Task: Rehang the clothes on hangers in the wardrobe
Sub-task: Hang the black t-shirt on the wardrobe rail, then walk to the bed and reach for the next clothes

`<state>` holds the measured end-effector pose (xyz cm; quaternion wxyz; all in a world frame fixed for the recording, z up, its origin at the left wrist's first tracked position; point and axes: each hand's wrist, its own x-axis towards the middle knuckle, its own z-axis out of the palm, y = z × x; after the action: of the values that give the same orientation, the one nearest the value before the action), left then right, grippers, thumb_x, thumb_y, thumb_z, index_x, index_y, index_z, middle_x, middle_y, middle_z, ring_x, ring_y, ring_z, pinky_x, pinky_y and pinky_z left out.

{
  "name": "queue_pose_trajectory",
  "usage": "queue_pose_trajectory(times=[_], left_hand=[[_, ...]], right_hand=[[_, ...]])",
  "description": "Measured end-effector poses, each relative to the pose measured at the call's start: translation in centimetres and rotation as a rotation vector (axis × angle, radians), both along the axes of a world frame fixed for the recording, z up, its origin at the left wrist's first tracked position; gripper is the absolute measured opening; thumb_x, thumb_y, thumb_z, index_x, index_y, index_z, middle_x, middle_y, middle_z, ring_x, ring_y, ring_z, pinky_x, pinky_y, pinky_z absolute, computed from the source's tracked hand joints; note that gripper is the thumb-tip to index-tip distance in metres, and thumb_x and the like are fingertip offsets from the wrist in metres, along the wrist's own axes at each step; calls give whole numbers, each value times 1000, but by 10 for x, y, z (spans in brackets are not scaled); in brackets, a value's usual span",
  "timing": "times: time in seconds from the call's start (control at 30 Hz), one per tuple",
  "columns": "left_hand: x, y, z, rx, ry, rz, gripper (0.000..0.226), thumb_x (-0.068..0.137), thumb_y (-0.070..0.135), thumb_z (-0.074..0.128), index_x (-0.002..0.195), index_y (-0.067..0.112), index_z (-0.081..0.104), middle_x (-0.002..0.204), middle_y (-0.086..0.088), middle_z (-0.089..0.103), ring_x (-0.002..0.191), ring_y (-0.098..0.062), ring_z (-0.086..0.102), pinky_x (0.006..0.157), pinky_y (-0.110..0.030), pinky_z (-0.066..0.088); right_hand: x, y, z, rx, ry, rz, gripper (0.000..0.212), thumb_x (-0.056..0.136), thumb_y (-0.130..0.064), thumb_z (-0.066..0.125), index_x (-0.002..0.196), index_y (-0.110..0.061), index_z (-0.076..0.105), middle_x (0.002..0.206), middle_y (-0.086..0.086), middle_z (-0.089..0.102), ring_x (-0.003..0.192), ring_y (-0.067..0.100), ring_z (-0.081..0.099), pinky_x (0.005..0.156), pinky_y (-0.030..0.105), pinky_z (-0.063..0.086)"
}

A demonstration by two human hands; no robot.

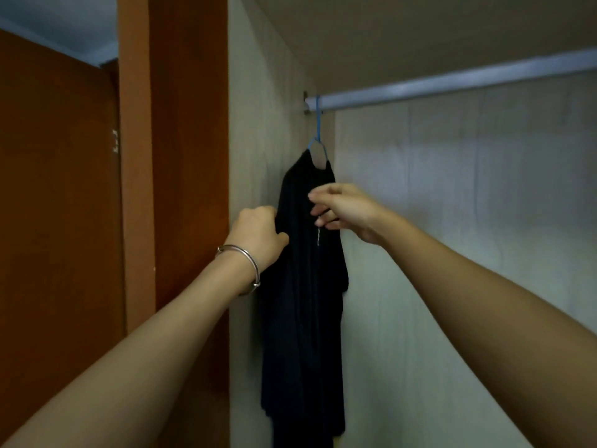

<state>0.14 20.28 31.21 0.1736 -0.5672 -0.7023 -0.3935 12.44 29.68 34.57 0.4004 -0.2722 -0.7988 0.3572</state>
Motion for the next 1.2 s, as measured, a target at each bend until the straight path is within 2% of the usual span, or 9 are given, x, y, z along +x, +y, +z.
queue_pose_trajectory(times=[0.2,0.37,0.47,0.6,0.7,0.8,1.03,1.13,1.2], left_hand=[[16,-23,-92,-199,-124,-2,21,88,17,55,103,3,57,101,-15,63,81,-26,60,68,-30,52],[25,-81,-219,-446,-330,91,20,88,21,53,105,12,60,84,0,62,72,-17,62,58,-22,51],[37,-137,-297,-570,-455,198,18,88,20,52,102,15,64,95,-6,70,84,-23,66,73,-27,49],[58,-232,-402,-764,-625,353,17,88,20,50,96,16,65,98,-9,71,95,-28,65,80,-33,50],[80,-313,-467,-866,-808,490,12,86,18,55,90,19,66,101,-11,71,98,-29,65,81,-32,46],[112,-388,-517,-964,-1022,596,20,85,15,57,103,14,66,105,-10,70,98,-26,65,79,-27,43],[161,-488,-575,-814,-1559,818,19,82,17,64,99,8,68,112,-15,67,106,-30,60,92,-32,43],[144,-503,-579,-662,-1766,896,15,66,29,62,73,15,65,100,-17,67,89,-30,61,87,-36,45],[125,-511,-577,-590,-1848,933,14,78,20,64,84,7,66,99,-16,64,86,-27,59,73,-31,40]], right_hand=[[42,-10,-107,12,-308,23,15,93,-17,50,101,-12,63,74,-2,60,64,10,57,55,10,45],[75,-35,-222,-78,-414,90,14,90,-17,55,99,-14,66,81,3,62,78,15,59,78,27,48],[93,-66,-299,-175,-484,112,22,89,-19,57,109,-13,66,93,1,65,85,11,59,69,12,43],[113,-110,-403,-277,-639,173,27,88,-19,58,113,-11,64,113,5,66,100,14,60,83,21,44],[130,-150,-469,-390,-799,262,30,87,-19,59,116,-11,63,107,4,65,94,9,56,82,16,40],[147,-190,-524,-482,-984,368,30,89,-20,57,117,-8,62,101,-1,60,94,10,55,80,17,39],[129,-256,-586,-616,-1393,588,42,94,-25,50,133,-9,46,138,5,48,128,19,46,100,25,38],[94,-265,-593,-612,-1457,594,38,94,-21,50,128,-5,51,130,9,53,120,20,51,96,26,40],[63,-269,-590,-649,-1420,586,31,93,-16,51,120,0,57,112,11,57,101,20,56,84,25,41]])
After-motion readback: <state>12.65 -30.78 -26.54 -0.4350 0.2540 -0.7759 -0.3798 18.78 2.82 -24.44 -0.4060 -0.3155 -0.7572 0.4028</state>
